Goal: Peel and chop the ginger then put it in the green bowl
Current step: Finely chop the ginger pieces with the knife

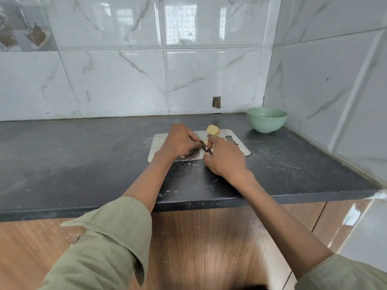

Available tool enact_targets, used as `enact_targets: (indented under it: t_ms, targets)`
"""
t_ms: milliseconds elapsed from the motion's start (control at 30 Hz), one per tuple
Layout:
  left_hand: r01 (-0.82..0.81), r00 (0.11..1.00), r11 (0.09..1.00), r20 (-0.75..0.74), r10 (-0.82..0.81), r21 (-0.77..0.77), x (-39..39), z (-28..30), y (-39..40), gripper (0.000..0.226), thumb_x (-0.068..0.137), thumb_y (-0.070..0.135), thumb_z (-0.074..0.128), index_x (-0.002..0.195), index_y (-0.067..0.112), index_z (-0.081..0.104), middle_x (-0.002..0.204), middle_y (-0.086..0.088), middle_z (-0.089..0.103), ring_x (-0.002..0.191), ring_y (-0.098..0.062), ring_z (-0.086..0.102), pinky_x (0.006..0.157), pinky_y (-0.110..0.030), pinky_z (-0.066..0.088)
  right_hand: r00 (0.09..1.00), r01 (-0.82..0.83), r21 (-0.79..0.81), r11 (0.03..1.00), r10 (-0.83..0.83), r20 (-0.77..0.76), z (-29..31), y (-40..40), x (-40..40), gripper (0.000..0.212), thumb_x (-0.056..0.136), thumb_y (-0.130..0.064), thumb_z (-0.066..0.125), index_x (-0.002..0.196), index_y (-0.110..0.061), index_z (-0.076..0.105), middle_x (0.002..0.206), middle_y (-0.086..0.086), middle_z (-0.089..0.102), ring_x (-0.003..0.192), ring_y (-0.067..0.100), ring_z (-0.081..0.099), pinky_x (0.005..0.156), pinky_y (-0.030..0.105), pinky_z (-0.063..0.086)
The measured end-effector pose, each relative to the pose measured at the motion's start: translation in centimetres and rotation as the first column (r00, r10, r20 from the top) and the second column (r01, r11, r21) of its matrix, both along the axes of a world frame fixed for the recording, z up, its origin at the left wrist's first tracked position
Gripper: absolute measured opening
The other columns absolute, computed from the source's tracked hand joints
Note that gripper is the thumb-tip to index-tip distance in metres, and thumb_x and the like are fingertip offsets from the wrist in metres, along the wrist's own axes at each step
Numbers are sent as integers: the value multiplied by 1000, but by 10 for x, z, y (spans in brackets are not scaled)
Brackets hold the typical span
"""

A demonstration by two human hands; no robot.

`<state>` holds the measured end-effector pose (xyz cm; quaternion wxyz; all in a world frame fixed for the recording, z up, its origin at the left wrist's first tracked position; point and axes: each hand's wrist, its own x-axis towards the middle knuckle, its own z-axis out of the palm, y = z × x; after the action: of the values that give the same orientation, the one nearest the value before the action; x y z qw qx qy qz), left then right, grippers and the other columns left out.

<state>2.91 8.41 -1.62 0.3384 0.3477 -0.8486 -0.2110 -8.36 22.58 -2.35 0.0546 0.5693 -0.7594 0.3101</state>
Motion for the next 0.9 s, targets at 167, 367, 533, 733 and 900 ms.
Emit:
enact_targets:
  t_ms: [167, 367, 533, 733, 900]
  targets:
    - [17, 1000, 1000, -12, -17, -4, 2, -1, -1, 8, 77, 13, 89, 79, 19, 84, 70, 6, 77, 70, -15, 74, 74, -38, 61, 999, 28, -28, 999, -28, -30, -3, -11, 10, 14, 94, -25, 55, 106, -18, 53, 93, 6, 55, 95, 35, 57, 71, 36, 35]
    - [59, 998, 998, -23, -59, -1, 3, -2, -6, 7, 79, 13, 86, 85, 16, 83, 73, 6, 77, 70, -11, 75, 74, -37, 64, 1000, 23, -51, 998, -23, 9, -6, -5, 5, 17, 95, -28, 53, 109, -18, 53, 89, 3, 54, 83, 29, 47, 71, 37, 36]
    - [75, 997, 997, -26, -75, 1, 4, -1, -7, 13, 79, 10, 82, 91, 15, 81, 81, 7, 78, 72, -1, 71, 75, -22, 60, 999, 11, -71, 997, -9, 32, -8, -4, 5, 18, 96, -29, 51, 110, -17, 50, 87, 3, 56, 83, 29, 50, 70, 38, 37]
    - [40, 999, 998, 6, -40, -45, 5, 0, -12, 16, 81, 10, 76, 95, 15, 81, 85, 7, 77, 82, -5, 72, 81, -22, 59, 1000, -1, -89, 996, 4, 31, -9, -4, 4, 22, 97, -29, 51, 115, -16, 48, 86, 5, 59, 84, 32, 56, 67, 38, 36]
    - [32, 998, 999, 48, -31, -34, 6, -1, -13, 14, 78, 13, 80, 91, 17, 82, 80, 8, 77, 75, -1, 71, 77, -25, 60, 999, -15, -96, 995, 18, 32, -9, -3, 4, 20, 97, -29, 50, 113, -17, 48, 85, 4, 58, 81, 31, 54, 67, 38, 37]
